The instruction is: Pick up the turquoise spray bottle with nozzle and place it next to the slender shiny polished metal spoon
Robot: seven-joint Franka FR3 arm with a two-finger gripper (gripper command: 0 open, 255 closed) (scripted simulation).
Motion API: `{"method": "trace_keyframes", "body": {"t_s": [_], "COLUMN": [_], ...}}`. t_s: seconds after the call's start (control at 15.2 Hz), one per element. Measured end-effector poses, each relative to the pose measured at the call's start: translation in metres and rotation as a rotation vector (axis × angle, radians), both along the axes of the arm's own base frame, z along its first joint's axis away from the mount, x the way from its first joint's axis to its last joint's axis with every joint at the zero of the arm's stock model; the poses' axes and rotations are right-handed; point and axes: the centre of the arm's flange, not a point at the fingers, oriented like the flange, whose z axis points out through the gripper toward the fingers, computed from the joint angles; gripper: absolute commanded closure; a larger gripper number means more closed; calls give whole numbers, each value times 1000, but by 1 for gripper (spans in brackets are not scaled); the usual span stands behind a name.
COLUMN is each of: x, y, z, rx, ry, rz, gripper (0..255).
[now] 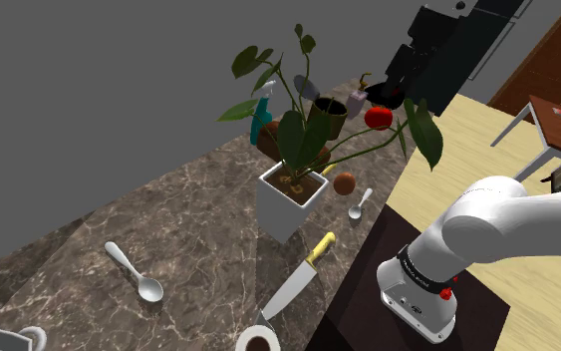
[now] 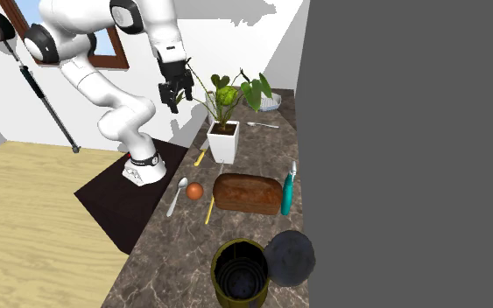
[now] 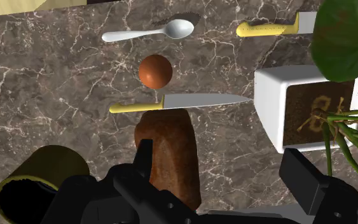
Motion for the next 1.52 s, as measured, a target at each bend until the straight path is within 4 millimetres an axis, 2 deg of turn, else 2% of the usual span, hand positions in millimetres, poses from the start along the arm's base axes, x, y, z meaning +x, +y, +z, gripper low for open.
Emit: {"method": "trace_keyframes", "body": {"t_s": [0.13,0.4,0.79,1.32,1.52], "x": [5,38,106,201,242], "y": [3,36,76,105,109], "z": [-1,-15,-40,-78,-92], "rx": [-2,-17,-42,-75,-87], "ry": [0,4,10,17,19], "rz": [-14,-123,-312,-565,-660], "gripper": [0,0,0,0,0]}}
